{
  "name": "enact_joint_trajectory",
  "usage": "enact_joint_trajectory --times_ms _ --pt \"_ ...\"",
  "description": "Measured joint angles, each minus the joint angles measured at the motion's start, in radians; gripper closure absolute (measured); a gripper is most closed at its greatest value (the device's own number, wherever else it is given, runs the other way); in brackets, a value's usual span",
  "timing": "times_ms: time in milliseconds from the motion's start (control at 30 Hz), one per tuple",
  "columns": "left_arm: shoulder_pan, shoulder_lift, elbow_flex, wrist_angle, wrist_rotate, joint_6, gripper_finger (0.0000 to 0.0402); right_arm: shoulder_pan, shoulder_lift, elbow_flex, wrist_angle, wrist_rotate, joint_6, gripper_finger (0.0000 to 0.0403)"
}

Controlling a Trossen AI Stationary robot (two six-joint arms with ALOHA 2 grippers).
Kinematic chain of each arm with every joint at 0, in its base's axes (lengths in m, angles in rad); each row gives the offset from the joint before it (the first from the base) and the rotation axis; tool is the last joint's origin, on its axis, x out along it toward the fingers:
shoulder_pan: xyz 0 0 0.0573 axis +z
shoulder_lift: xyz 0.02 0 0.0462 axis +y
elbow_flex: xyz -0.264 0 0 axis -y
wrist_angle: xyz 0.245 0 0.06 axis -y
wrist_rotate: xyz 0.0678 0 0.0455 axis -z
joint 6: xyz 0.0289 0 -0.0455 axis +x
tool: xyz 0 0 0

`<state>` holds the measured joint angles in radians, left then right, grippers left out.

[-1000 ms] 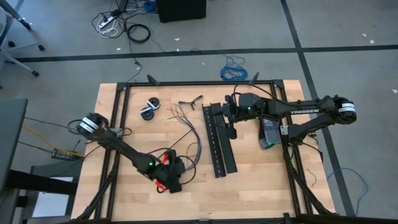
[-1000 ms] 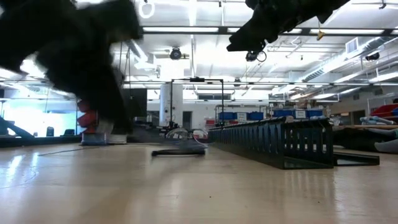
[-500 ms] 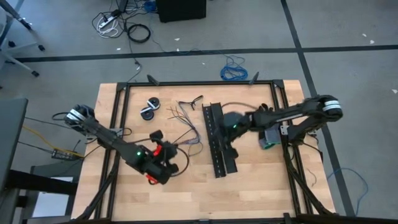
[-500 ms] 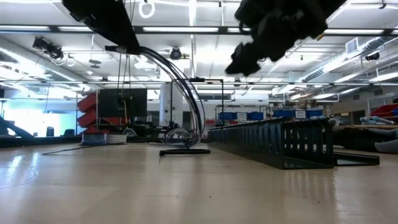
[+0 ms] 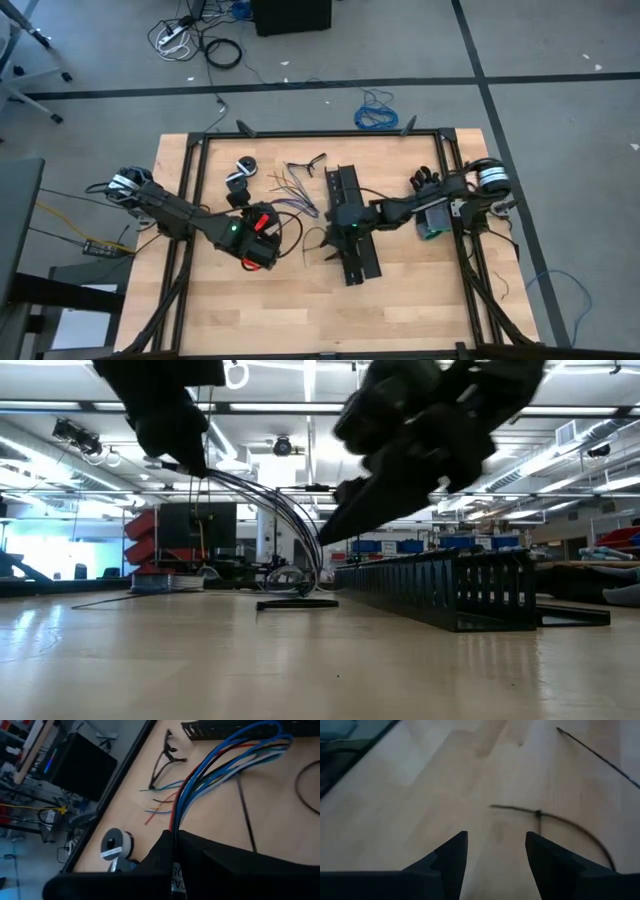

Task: Ziptie cables
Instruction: Wrap the black zip tie on the cable

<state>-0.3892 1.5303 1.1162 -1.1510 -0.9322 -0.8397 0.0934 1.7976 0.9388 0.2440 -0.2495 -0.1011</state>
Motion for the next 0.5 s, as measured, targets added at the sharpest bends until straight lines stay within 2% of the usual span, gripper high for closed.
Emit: enact_joint_trajectory --times_ms 233,367,500 --pt "0.001 0.0 -0.028 -0.131 0.0 -0.073 0.0401 -0.025 0.144 0.185 -0.182 -0.007 -0.048 0.0213" --pt "-0.031 -0.028 -0.059 -0.122 -0.019 -0.088 0.0401 -0.028 0.167 0.192 -0.212 0.006 -0.055 0.0213" --pt "-0.053 -0.09 -0.14 -0.083 -0.049 -0.116 0.0401 -0.037 0.166 0.192 -0.208 0.068 -0.061 0.0213"
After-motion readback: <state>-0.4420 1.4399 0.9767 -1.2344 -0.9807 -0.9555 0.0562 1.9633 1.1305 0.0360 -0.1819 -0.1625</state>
